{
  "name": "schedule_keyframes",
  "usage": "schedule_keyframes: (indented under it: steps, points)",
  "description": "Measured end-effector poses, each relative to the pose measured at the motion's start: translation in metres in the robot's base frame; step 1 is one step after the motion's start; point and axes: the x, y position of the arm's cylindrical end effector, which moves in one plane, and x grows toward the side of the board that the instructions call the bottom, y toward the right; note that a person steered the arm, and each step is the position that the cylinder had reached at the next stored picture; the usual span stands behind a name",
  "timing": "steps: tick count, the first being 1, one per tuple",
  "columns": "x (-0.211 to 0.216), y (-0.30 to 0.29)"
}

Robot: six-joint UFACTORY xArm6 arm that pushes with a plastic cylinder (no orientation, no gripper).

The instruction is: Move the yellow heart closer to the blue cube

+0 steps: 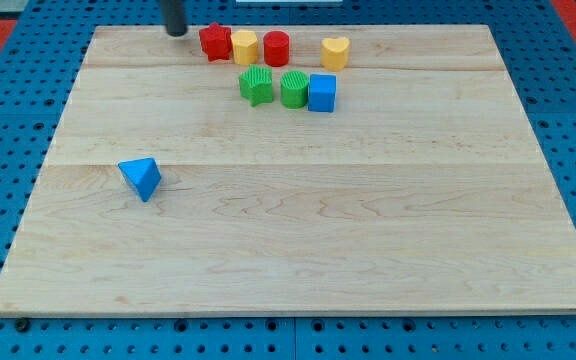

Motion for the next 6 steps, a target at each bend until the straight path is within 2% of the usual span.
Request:
schedule_keyframes:
  steps: [1, 2, 3, 4, 5, 6]
  points:
    - [0.036, 0.091]
    - [0.062, 0.14]
    - [0.025, 0.091]
    - [0.005, 0.14]
    - [0.025, 0.243]
    - [0.05, 0.201]
